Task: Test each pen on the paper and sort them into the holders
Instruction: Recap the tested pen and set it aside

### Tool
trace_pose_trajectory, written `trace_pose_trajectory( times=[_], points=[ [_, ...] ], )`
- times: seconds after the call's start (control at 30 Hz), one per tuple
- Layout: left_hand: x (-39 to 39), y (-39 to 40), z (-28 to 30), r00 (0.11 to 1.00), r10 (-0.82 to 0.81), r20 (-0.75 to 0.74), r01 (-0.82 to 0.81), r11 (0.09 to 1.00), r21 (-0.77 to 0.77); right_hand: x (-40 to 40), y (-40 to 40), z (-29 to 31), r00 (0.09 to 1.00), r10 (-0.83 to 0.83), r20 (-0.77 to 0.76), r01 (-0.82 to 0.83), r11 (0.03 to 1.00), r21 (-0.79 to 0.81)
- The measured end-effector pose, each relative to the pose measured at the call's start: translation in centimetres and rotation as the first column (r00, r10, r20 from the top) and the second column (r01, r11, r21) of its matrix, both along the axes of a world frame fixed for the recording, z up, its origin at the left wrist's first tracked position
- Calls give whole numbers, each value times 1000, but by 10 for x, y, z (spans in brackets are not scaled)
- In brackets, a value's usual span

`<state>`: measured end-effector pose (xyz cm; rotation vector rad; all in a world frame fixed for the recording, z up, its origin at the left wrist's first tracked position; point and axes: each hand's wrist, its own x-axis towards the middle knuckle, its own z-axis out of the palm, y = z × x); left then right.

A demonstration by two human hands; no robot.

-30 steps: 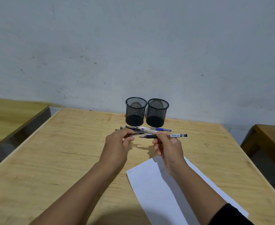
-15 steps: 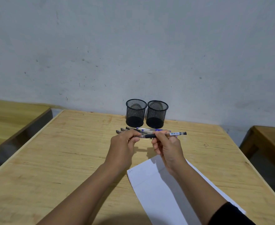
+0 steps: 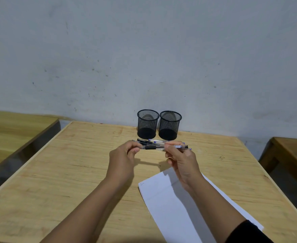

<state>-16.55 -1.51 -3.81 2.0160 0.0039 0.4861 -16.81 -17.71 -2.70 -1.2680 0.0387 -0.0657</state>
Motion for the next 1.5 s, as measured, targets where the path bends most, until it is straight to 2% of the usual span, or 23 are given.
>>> trace_pose_trajectory(
  times=[0.03,0.1,0.2,0.27,0.47,0.53,0.6,0.7,0.77,1.03,1.33,1.5],
  points=[
    [2,3,3,1000,14,1,-14,999,-29,-2,-1,0,1000,-1,0,1,1000,-22],
    [7,9,8,1000,23,8,-22,998,-58,-11,-2,0,999,27,26,-21,981,-190],
    [12,13,16,1000,-4,16,5,999,-54,-25,4,-1,994,98,42,-69,895,-441],
    [11,11,20,999,-23,25,25,997,-66,-30,10,-2,992,123,30,-91,858,-506],
    [9,19,16,999,46,3,-46,997,-69,-26,37,-3,995,99,12,-81,869,-489],
    [5,28,4,993,97,-64,-95,995,37,-21,48,-5,997,81,-4,-72,860,-505],
    [1,42,-14,972,157,-176,-117,968,221,-16,62,-10,998,58,-26,-63,848,-527],
    [0,66,-46,935,249,-252,-87,851,517,-9,83,-20,998,20,-60,-49,841,-539],
    [-1,75,-58,923,274,-272,-73,816,573,-6,95,-25,997,10,-80,-53,828,-558],
    [3,78,-69,947,267,-180,-120,810,573,9,114,-46,994,-59,-96,-23,728,-685],
    [5,76,-72,948,265,-173,-117,802,585,18,111,-54,999,-15,-45,-26,625,-780],
    [16,70,-60,958,244,-153,-129,837,532,32,88,-46,1000,-4,5,6,464,-886]
  ],
)
